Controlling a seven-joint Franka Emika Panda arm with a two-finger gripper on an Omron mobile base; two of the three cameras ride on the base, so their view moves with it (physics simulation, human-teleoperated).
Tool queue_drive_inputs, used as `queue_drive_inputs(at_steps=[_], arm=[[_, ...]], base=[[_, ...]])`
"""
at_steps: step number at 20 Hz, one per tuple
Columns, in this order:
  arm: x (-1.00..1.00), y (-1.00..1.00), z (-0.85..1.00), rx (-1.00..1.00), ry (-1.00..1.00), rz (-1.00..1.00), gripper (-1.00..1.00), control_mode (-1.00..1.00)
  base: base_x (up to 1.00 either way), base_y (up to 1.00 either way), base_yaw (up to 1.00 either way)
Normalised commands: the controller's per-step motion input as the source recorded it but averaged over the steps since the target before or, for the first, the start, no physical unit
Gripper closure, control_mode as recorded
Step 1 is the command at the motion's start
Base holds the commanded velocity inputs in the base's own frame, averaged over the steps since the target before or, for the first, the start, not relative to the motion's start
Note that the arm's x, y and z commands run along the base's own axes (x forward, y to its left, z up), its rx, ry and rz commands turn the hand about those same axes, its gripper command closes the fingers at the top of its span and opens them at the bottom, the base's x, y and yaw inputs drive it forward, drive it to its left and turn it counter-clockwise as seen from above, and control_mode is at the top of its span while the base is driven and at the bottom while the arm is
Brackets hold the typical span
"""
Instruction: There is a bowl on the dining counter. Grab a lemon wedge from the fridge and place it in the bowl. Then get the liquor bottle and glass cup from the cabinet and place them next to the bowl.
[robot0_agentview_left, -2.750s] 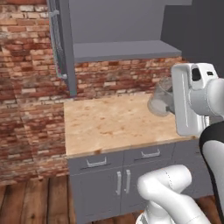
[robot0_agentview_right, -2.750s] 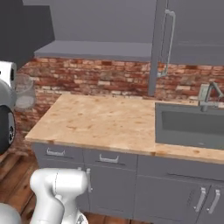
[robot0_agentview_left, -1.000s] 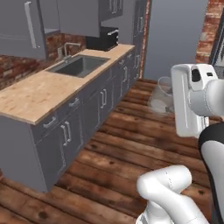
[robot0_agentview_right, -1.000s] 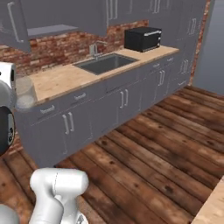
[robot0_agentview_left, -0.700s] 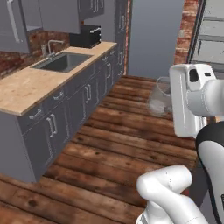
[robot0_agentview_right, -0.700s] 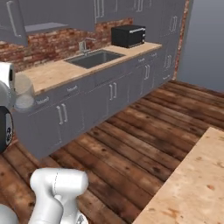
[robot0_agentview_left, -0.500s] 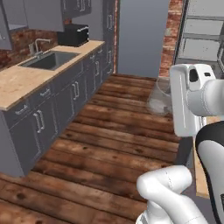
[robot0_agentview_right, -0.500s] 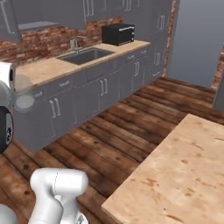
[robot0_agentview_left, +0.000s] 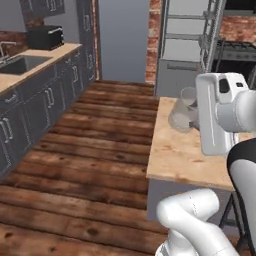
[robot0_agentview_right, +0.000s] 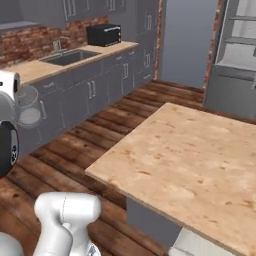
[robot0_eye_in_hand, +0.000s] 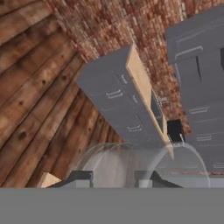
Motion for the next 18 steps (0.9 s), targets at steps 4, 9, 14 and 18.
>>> queue_drive_inputs(at_steps=[4,9,14,18], arm=[[0.00,0.00,0.00,0.00,0.00,0.00,1.00,1.00],[0.00,0.00,0.00,0.00,0.00,0.00,1.00,1.00],[0.00,0.00,0.00,0.00,0.00,0.00,1.00,1.00],[0.00,0.00,0.00,0.00,0.00,0.00,1.00,1.00]], base=[[-1.00,-0.30,-0.32],[-0.74,-0.71,-0.31],[-0.34,-0.90,-0.26],[-0.03,-0.70,-0.22]])
